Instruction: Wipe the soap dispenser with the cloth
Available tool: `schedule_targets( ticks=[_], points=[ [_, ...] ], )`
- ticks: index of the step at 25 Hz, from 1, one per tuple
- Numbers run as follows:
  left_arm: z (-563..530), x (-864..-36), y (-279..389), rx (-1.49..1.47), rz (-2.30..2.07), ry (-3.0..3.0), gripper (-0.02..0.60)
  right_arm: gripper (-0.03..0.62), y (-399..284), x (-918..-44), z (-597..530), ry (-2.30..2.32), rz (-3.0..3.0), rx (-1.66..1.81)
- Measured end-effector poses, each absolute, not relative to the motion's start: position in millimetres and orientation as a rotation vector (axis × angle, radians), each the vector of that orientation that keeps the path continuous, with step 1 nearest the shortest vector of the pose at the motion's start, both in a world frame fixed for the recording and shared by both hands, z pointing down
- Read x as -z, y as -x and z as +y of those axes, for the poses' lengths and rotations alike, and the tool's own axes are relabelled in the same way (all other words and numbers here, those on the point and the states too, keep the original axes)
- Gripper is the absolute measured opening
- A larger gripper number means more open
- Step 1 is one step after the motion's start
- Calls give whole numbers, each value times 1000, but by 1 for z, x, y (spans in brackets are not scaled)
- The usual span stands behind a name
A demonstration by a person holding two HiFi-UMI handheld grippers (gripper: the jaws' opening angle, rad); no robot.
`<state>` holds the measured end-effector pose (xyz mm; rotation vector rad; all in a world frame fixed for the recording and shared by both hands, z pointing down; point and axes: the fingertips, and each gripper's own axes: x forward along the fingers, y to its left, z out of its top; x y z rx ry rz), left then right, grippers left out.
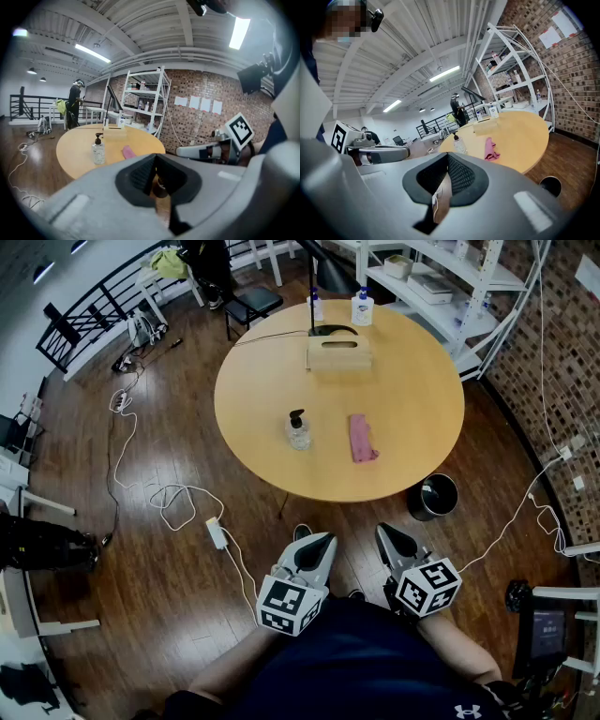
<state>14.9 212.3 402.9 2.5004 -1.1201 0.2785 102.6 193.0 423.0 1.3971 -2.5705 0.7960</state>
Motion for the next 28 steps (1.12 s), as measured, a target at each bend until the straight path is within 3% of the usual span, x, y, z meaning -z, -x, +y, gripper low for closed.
schedule_targets(
  ticks=[9, 14, 16, 21, 25, 28],
  points=[
    [59, -396, 60, -205, -1088, -2551, 3, 11, -69, -431, 46, -1588, -2477, -763],
    [15, -429, 92, -307, -1047, -2507, 72, 25, -111, -488, 1, -1681, -2195, -767],
    [1, -440, 107, -318, -1090, -2458, 73, 60, -119, -517, -15, -1648, -2117, -788],
    [-21, -444, 118, -334, -1150, -2394, 75, 233, -120, -601, -62, -1514, -1955, -940],
    [-24, -447, 123, -366, -1207, -2399, 75, 233, -113, -645, -86, -1443, -1898, -987],
    [-22, -449, 122, -405, -1227, -2385, 75, 146, -113, -663, -87, -1375, -1874, -1021]
  ],
)
